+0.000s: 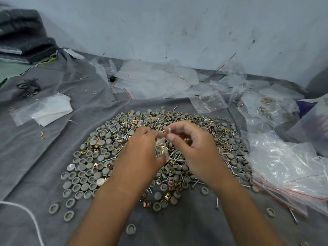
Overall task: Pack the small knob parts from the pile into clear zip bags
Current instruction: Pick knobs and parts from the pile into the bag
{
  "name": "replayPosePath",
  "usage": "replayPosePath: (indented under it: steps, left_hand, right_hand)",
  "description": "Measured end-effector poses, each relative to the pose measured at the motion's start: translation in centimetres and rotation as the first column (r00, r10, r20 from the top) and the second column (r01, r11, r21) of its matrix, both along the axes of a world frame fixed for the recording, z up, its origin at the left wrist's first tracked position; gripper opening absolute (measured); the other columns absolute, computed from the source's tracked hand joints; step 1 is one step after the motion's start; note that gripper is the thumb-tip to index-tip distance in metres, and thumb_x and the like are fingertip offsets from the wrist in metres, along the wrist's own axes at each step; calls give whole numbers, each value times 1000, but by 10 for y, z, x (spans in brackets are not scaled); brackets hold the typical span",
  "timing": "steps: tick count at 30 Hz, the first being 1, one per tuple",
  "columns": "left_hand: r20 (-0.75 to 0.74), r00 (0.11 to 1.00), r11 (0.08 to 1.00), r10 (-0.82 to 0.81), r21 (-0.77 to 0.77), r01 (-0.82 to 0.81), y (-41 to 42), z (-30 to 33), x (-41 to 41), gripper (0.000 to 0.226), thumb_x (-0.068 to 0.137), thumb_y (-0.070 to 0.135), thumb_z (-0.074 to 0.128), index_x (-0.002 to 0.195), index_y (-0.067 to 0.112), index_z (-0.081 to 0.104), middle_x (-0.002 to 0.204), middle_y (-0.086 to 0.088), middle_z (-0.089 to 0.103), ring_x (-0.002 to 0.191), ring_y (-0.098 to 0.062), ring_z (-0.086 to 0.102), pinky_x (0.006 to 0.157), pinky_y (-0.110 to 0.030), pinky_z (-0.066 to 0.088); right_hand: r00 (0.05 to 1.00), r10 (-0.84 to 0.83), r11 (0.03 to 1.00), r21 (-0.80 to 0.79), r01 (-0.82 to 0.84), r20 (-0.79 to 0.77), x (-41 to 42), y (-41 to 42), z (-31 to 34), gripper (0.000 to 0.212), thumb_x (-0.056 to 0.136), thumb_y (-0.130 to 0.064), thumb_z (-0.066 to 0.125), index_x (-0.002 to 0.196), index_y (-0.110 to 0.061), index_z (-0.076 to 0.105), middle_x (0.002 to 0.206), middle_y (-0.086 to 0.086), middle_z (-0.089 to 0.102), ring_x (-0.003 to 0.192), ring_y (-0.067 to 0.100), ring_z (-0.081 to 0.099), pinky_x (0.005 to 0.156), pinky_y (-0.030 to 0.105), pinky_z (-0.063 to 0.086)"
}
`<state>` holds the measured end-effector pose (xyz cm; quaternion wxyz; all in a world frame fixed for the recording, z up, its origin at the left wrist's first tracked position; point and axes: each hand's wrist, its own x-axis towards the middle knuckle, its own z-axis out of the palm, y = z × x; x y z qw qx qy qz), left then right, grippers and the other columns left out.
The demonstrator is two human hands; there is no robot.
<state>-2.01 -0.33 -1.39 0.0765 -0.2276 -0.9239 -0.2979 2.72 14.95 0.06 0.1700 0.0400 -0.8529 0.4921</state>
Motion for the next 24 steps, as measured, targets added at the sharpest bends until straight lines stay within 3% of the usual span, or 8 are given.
replayPosePath:
  steps: [3, 6, 10, 14, 18, 24]
  left_hand:
    - [-5, 1000, 1000, -6, 0, 6, -1, 1, -1, 39, 79, 33, 78, 114, 32, 62, 106, 13, 46, 93, -7, 49, 79, -24, 42]
    - [8, 1000, 1000, 0, -16, 0, 1, 0, -3, 36, 79, 33, 77, 112, 33, 63, 106, 15, 43, 91, -5, 45, 80, -23, 39]
    - [0, 1000, 1000, 6, -16, -6, 1, 0, -3, 40, 79, 34, 79, 115, 31, 61, 105, 14, 43, 90, -5, 43, 78, -22, 35]
    - [-8, 1000, 1000, -6, 5, 6, -1, 0, -3, 45, 79, 33, 80, 119, 28, 61, 104, 13, 43, 89, -5, 43, 77, -22, 35]
    - [-7, 1000, 1000, -8, 17, 8, -1, 1, -3, 43, 79, 34, 79, 117, 28, 62, 102, 13, 42, 88, -6, 42, 76, -23, 35]
    - [-7, 1000, 1000, -3, 8, 3, 0, 0, -4, 49, 79, 35, 79, 123, 28, 61, 104, 14, 41, 88, -4, 40, 76, -22, 35]
  right_hand:
    - [996, -33, 930, 363, 59, -78, 2, -7, -5, 14, 100, -27, 64, 112, -30, 71, 105, -20, 70, 99, 4, 59, 83, 23, 48]
    - [995, -43, 863, 498, 82, -90, 4, -11, -11, 17, 102, -26, 61, 117, -28, 68, 115, -16, 70, 105, 12, 56, 88, 36, 48]
    - [998, -5, 948, 318, 27, -70, 3, -10, -9, 17, 106, -28, 53, 116, -30, 67, 108, -18, 70, 103, 6, 62, 88, 34, 50]
    - [998, 19, 992, 124, -11, -62, 3, -9, -3, 12, 104, -26, 57, 111, -29, 66, 101, -20, 70, 99, 0, 65, 80, 12, 47]
    - [997, 36, 981, 191, -21, -73, 2, -10, -5, 13, 104, -24, 56, 110, -27, 68, 104, -18, 68, 101, 2, 63, 82, 13, 45]
    - [999, 31, 987, 155, -33, 14, -1, -10, -9, 15, 106, -33, 53, 116, -36, 64, 101, -20, 67, 98, -2, 62, 77, 10, 43]
